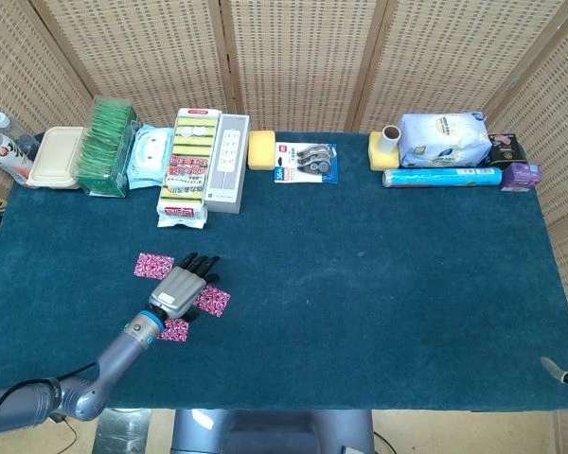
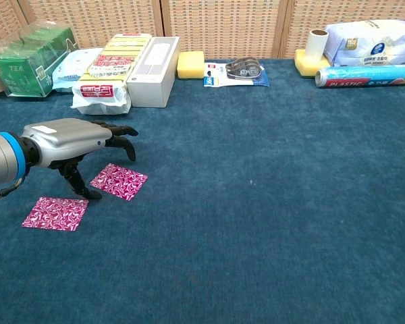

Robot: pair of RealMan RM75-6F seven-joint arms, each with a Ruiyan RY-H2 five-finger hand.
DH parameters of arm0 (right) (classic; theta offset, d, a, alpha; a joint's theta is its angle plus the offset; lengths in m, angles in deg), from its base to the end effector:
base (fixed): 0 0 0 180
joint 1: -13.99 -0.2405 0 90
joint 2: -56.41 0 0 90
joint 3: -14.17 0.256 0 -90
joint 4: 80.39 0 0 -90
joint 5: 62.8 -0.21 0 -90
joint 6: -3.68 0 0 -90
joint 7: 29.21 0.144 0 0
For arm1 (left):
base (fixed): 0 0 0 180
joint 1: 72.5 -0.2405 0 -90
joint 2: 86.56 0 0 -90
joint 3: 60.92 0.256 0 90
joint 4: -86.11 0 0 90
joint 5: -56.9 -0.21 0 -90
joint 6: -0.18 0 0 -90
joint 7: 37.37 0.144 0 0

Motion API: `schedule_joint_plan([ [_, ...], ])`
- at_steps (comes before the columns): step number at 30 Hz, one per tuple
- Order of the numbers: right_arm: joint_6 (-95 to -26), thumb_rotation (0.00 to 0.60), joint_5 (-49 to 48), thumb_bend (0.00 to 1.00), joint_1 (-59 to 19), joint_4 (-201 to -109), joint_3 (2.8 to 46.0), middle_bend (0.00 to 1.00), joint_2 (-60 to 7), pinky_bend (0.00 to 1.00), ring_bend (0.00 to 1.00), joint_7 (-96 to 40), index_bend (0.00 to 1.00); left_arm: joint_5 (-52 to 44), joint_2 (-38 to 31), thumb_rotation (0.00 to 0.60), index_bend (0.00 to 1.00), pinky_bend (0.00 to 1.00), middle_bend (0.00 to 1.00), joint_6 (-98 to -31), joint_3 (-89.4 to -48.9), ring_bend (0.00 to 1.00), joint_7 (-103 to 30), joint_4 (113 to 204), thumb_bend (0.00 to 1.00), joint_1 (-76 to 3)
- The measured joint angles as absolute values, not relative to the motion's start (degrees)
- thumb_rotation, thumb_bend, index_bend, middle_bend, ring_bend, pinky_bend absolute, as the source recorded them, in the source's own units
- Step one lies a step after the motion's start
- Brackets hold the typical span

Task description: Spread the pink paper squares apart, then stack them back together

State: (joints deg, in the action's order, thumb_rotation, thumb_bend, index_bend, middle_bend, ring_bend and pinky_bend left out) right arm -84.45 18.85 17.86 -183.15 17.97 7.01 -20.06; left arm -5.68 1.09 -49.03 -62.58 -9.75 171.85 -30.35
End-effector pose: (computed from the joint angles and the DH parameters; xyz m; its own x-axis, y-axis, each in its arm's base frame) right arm -0.3165 -0.1352 0.2345 0.3194 0.0312 0.9471 -0.9327 0.1870 0.3084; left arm -0.1817 0.3067 -0.0423 0.6397 0.3758 0.6705 0.7536 -0.4781 -0.4511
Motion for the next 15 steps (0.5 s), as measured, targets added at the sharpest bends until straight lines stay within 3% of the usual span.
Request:
schedule_joint_plan([
  [15, -84.62, 0.530, 19.05, 0.00, 17.92, -183.13, 17.91, 0.00, 7.01, 0.00, 0.00, -19.89, 0.08, -2.42, 1.57, 0.600, 0.26, 0.00, 0.00, -49.19, -62.85, 0.00, -7.41, 172.42, 0.21, -29.58],
])
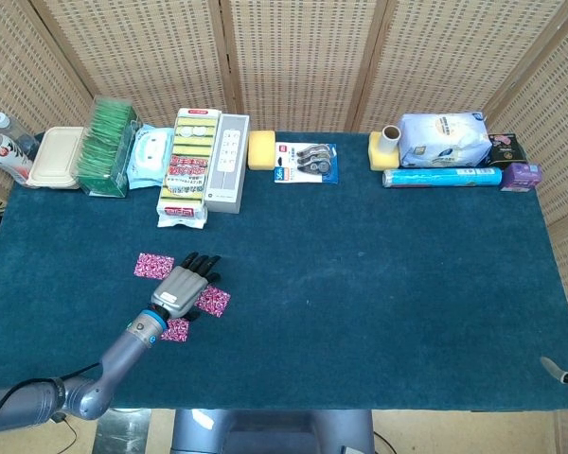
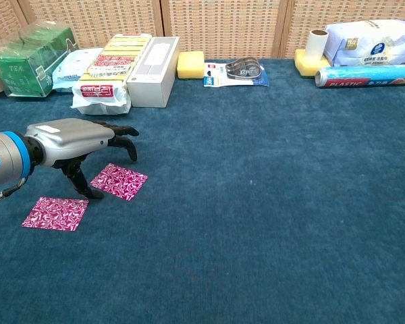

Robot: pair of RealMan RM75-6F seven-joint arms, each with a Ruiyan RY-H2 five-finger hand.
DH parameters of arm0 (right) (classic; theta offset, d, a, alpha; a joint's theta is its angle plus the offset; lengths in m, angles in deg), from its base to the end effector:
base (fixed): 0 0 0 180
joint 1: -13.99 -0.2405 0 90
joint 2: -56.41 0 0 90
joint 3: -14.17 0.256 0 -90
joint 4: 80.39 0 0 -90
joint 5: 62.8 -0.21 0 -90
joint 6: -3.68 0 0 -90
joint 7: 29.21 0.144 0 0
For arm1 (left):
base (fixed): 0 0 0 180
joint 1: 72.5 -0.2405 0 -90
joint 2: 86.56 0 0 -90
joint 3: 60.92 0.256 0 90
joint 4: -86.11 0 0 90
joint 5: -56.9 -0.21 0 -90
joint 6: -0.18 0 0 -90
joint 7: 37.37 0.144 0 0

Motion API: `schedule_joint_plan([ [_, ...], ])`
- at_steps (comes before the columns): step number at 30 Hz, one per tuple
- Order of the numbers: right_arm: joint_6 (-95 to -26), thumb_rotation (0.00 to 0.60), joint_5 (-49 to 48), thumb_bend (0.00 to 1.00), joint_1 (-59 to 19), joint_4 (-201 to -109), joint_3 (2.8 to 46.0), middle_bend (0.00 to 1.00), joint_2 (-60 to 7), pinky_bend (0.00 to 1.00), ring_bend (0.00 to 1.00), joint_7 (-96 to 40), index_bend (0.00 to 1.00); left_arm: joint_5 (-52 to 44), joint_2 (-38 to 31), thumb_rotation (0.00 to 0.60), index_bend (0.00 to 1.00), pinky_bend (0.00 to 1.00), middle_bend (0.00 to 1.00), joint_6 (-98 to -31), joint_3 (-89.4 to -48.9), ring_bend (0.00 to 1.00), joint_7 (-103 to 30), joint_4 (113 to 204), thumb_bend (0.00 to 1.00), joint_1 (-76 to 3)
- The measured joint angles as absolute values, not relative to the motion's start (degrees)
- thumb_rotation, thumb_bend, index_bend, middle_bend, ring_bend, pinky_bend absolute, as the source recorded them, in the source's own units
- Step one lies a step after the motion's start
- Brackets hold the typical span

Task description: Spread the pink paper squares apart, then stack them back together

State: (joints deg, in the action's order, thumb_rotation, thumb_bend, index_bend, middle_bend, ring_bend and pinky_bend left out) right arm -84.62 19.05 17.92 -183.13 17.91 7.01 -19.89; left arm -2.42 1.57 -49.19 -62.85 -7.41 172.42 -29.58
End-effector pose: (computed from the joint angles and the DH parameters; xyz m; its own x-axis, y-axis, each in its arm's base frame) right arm -0.3162 -0.1348 0.2346 0.3175 0.0327 0.9477 -0.9338 0.1844 0.3065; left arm -0.1786 0.3082 -0.0447 0.6393 0.3857 0.6652 0.7578 -0.4630 -0.4598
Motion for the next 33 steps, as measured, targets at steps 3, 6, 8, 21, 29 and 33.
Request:
schedule_joint_plan([
  [3, -84.69, 0.530, 19.02, 0.00, 17.94, -183.18, 17.93, 0.00, 7.02, 0.00, 0.00, -19.91, 0.08, -1.77, 1.86, 0.600, 0.27, 0.00, 0.00, -49.60, -62.72, 0.00, -6.64, 172.37, 0.21, -29.53],
  [6, -84.68, 0.531, 18.98, 0.00, 17.95, -183.17, 17.94, 0.00, 7.04, 0.00, 0.00, -19.83, 0.08, -1.25, 2.09, 0.600, 0.28, 0.00, 0.00, -49.88, -62.58, 0.00, -5.97, 172.33, 0.21, -29.44],
  [8, -84.70, 0.529, 18.99, 0.00, 17.96, -183.17, 17.95, 0.00, 7.06, 0.00, 0.00, -19.72, 0.08, -0.83, 2.24, 0.600, 0.32, 0.00, 0.00, -49.98, -62.54, 0.00, -5.68, 172.27, 0.21, -29.38],
  [21, -84.80, 0.530, 19.04, 0.00, 17.97, -183.16, 17.98, 0.00, 7.08, 0.00, 0.00, -19.58, 0.08, -0.78, 2.98, 0.600, 0.40, 0.00, 0.00, -51.08, -62.23, 0.00, -5.37, 171.94, 0.22, -29.43],
  [29, -84.78, 0.531, 19.02, 0.00, 17.99, -183.05, 17.97, 0.00, 7.13, 0.00, 0.00, -19.43, 0.08, -1.53, 1.97, 0.600, 0.40, 0.00, 0.00, -51.85, -62.46, 0.00, -5.72, 173.57, 0.22, -29.50],
  [33, -84.79, 0.529, 19.05, 0.00, 17.99, -183.11, 17.95, 0.00, 7.14, 0.00, 0.00, -19.46, 0.08, -1.93, 0.74, 0.600, 0.40, 0.00, 0.00, -52.39, -62.61, 0.00, -5.86, 175.35, 0.22, -29.59],
])
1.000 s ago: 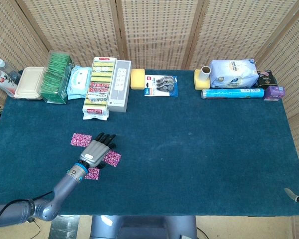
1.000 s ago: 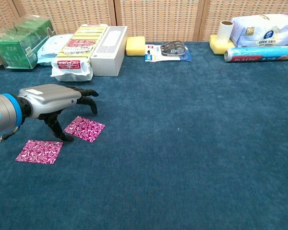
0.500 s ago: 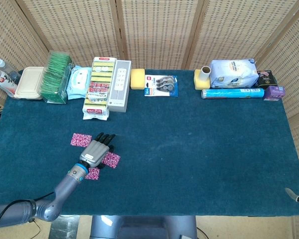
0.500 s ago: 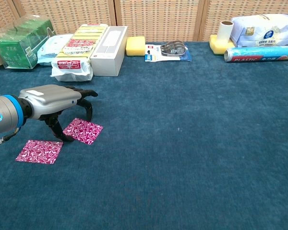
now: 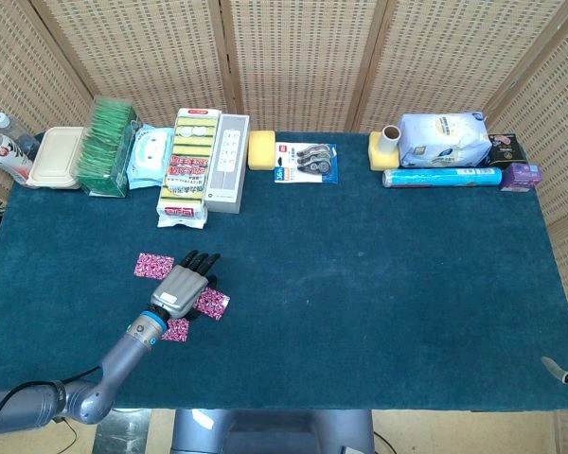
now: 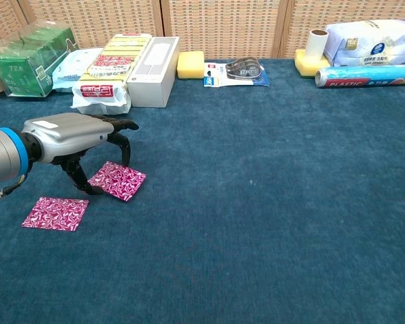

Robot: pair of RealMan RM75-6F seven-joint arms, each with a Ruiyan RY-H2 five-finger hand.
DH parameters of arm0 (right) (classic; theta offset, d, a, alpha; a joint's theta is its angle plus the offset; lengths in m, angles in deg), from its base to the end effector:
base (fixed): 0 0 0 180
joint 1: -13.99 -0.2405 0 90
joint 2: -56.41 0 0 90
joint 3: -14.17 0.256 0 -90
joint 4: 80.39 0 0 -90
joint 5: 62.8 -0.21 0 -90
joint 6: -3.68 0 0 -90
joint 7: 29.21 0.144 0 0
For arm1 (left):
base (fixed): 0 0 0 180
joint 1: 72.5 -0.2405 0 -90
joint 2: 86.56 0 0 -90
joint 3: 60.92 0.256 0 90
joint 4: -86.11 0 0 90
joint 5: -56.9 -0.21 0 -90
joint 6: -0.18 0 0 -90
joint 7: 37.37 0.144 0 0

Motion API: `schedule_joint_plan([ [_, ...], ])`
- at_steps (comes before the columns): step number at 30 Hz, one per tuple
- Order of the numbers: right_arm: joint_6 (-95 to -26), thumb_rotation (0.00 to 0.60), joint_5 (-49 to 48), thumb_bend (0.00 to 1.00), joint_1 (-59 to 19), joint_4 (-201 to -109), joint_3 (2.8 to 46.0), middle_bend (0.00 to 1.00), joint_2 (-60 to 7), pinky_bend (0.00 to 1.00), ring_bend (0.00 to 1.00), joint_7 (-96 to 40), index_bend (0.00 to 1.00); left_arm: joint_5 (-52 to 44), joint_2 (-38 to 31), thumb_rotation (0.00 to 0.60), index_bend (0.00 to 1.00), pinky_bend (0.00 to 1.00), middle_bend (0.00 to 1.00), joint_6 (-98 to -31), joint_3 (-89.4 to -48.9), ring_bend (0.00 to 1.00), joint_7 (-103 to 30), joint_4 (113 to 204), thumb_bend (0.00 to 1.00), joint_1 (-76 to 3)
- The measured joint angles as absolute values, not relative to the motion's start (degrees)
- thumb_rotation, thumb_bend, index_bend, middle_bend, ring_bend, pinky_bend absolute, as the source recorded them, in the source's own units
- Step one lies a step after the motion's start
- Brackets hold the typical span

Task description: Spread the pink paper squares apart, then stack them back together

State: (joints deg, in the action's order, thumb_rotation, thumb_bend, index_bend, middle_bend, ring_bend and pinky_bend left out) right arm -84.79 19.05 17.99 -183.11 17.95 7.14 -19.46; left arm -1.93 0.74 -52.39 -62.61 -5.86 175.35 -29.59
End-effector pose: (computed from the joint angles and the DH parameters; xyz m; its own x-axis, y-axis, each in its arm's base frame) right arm -0.3162 -0.1345 0.2358 0.3135 0.0371 0.9489 -0.9353 0.1845 0.3018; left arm -0.1711 0.3045 -0.0378 0.6338 0.3579 0.6857 0.7592 -0.4573 -0.4630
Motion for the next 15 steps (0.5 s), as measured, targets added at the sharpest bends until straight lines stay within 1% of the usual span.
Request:
schedule_joint_plan([
  [7, -84.86, 0.531, 19.16, 0.00, 18.05, -183.22, 17.89, 0.00, 7.21, 0.00, 0.00, -19.48, 0.08, -1.01, -2.75, 0.600, 0.40, 0.00, 0.00, -53.18, -62.28, 0.00, -5.48, 180.01, 0.22, -30.19],
  [13, -84.80, 0.531, 19.34, 0.00, 18.03, -183.30, 17.81, 0.00, 7.28, 0.00, 0.00, -19.39, 0.08, 3.14, -6.88, 0.600, 0.40, 0.00, 0.00, -54.82, -60.35, 0.00, -3.97, 186.33, 0.22, -31.96],
  [15, -84.84, 0.530, 19.56, 0.00, 18.04, -183.38, 17.76, 0.00, 7.38, 0.00, 0.00, -19.27, 0.08, 4.90, -8.14, 0.600, 0.40, 0.00, 0.00, -56.42, -59.23, 0.00, -2.64, 188.70, 0.22, -32.86],
])
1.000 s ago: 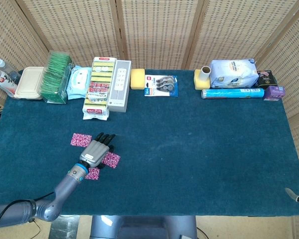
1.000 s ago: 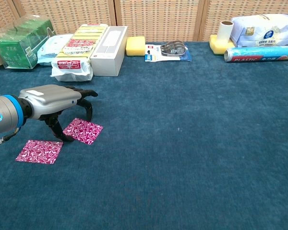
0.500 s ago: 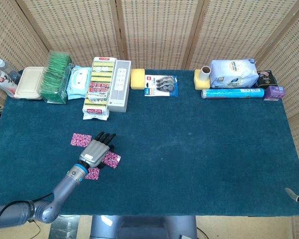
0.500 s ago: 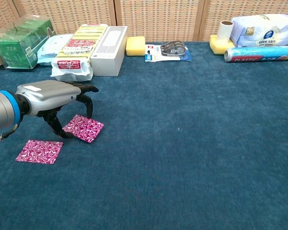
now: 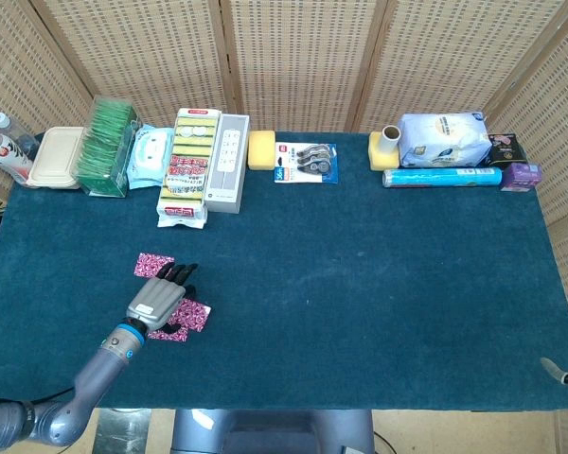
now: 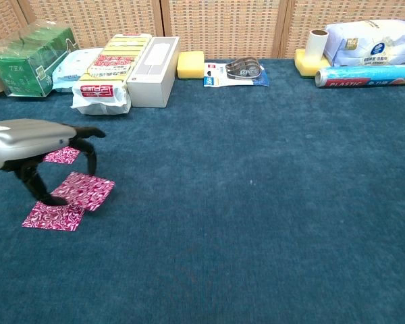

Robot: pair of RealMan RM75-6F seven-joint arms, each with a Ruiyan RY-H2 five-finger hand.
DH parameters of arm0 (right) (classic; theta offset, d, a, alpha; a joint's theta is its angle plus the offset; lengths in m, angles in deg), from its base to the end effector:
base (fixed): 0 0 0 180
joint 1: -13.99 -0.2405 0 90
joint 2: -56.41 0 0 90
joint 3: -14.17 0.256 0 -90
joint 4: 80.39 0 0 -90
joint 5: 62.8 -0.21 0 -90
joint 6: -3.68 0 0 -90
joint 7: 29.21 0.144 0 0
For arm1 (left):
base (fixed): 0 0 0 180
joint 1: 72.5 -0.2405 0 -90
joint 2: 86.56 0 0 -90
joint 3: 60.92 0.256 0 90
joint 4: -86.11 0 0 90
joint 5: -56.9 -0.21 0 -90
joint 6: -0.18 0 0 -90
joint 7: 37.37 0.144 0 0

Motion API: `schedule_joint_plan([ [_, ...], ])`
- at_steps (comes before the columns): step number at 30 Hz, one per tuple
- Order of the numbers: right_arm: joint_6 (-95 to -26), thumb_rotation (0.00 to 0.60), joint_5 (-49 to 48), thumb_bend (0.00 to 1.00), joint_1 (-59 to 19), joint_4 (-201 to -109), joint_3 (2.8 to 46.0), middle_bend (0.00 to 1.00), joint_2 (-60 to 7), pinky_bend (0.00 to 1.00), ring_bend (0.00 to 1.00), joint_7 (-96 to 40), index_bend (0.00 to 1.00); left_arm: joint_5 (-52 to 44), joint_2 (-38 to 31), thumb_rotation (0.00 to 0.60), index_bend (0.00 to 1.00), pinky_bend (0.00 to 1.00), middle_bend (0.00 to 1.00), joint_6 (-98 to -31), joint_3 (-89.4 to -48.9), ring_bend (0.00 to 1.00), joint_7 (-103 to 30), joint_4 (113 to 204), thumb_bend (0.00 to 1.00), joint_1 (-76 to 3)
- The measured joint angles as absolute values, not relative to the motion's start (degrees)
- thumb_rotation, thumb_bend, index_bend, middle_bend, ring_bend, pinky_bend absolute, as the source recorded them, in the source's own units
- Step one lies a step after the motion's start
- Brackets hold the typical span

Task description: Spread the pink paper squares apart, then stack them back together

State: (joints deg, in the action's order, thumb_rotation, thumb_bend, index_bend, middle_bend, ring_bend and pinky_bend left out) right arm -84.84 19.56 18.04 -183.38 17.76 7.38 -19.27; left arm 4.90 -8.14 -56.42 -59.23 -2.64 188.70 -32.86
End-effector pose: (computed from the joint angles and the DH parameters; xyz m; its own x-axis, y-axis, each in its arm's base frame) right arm -0.3146 -0.1338 0.2357 0.3099 0.0336 0.9502 -0.9374 0.1775 0.2995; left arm -0.1918 0.2704 -0.0013 0.5829 0.4622 0.6683 0.8124 -0.3478 -0.4681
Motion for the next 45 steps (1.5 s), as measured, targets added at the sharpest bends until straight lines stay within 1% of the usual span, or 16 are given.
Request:
schedule_joint_plan([
  [5, -84.98, 0.531, 19.65, 0.00, 18.14, -183.30, 17.72, 0.00, 7.47, 0.00, 0.00, -18.85, 0.08, 7.57, -9.18, 0.600, 0.40, 0.00, 0.00, -62.07, -56.77, 0.00, 1.23, 192.75, 0.22, -35.29],
  [9, -85.02, 0.532, 19.55, 0.00, 18.13, -183.37, 17.80, 0.00, 7.62, 0.00, 0.00, -18.61, 0.08, 8.05, -9.15, 0.600, 0.40, 0.00, 0.00, -64.23, -56.03, 0.00, 1.93, 193.52, 0.22, -36.73],
  [23, -84.92, 0.531, 19.64, 0.00, 18.18, -183.27, 17.65, 0.00, 7.74, 0.00, 0.00, -18.31, 0.08, 7.00, -7.52, 0.600, 0.40, 0.00, 0.00, -61.23, -56.55, 0.00, -1.41, 190.04, 0.22, -37.19],
  [37, -84.84, 0.530, 19.69, 0.00, 18.13, -183.08, 17.66, 0.00, 7.81, 0.00, 0.00, -17.83, 0.08, 9.87, -6.25, 0.600, 0.40, 0.00, 0.00, -62.16, -57.22, 0.00, 0.93, 190.08, 0.22, -36.95],
  [45, -85.11, 0.526, 19.73, 0.00, 18.29, -183.22, 17.61, 0.00, 7.90, 0.00, 0.00, -17.80, 0.08, 10.12, -6.34, 0.600, 0.40, 0.00, 0.00, -62.46, -57.31, 0.00, 1.43, 190.46, 0.19, -36.90],
])
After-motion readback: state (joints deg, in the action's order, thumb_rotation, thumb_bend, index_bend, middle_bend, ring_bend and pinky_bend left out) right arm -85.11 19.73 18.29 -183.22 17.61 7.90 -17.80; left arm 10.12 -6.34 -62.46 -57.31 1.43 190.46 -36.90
